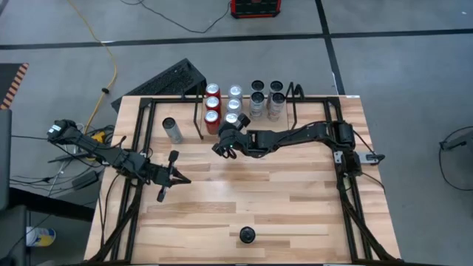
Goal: Place canned beverage on shelf
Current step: Put the pink white soda can on the shelf and align with other pink white soda cans
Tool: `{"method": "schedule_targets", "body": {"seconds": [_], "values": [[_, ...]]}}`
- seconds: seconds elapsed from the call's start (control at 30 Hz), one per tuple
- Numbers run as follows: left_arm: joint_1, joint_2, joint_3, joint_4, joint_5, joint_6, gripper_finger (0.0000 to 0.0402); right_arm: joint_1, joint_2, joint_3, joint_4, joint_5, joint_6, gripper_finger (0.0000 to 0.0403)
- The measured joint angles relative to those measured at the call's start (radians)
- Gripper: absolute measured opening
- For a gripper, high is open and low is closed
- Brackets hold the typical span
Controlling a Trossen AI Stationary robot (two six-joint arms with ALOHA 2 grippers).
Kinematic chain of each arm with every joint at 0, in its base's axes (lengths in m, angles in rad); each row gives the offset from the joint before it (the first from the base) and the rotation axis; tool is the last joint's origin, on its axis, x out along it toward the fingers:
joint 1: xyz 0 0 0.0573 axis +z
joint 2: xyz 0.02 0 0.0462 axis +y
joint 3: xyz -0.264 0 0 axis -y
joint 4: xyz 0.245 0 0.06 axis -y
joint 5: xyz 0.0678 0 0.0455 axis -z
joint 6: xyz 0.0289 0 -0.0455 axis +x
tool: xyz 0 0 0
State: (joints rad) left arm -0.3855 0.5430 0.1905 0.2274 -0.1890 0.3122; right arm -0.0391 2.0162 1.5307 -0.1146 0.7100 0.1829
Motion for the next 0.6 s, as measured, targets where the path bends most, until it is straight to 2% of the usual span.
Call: {"method": "schedule_targets", "body": {"seconds": [0.6], "values": [[0.0, 0.0, 0.0, 0.001, -0.002, -0.002, 0.0, -0.004, 0.0, 0.0, -0.086, 0.017, 0.003, 0.0017]]}}
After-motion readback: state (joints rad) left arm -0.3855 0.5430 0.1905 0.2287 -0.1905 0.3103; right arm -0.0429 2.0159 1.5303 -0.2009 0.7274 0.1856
